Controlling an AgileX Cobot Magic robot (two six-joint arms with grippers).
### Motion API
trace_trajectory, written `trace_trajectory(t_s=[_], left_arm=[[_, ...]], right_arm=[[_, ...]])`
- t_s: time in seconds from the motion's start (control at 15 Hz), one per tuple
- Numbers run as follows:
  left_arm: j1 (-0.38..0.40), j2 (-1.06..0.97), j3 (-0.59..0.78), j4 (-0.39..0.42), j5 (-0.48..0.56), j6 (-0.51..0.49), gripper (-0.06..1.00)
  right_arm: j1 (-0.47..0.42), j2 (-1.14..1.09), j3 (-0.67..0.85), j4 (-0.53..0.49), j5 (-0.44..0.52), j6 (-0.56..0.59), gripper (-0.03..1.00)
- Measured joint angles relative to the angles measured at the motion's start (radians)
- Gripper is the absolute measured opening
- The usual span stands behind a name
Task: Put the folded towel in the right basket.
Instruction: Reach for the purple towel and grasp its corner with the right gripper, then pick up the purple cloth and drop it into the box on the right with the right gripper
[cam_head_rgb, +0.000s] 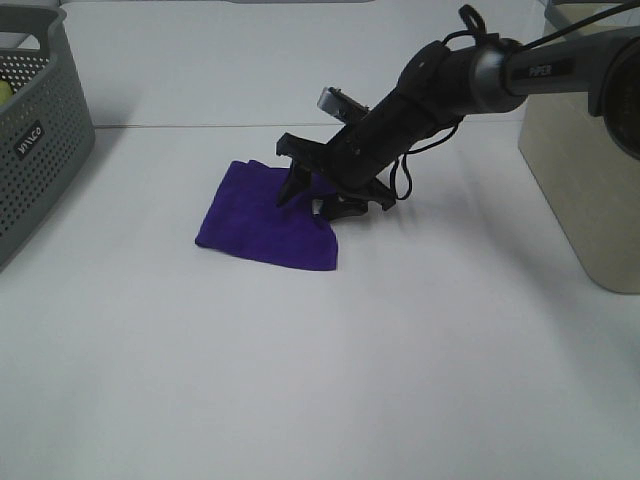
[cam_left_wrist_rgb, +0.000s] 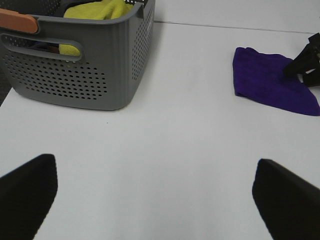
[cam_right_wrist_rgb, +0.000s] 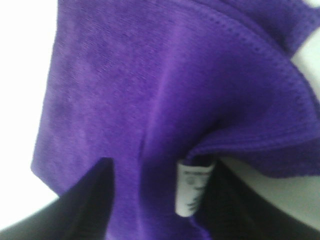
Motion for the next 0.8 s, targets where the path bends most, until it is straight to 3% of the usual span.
trace_trajectory(t_s=[0.13,0.2,0.6,0.8], left_arm=[[0.0,0.0,0.0,0.0,0.0,0.0,0.99],[0.0,0.0,0.0,0.0,0.0,0.0,0.99],[0.0,0.0,0.0,0.0,0.0,0.0,0.99],[0.0,0.0,0.0,0.0,0.0,0.0,0.99]], right_arm=[[0.015,0.013,0.002,-0.012,-0.035,0.018,0.24],[0.016,0.015,0.005,-0.012,-0.043,0.02,0.11],[0.017,0.001,0.009,-0.019,-0.047,0.043,0.08],[0.019,-0.058,0.031,-0.093,-0.018,0.044,0.08]])
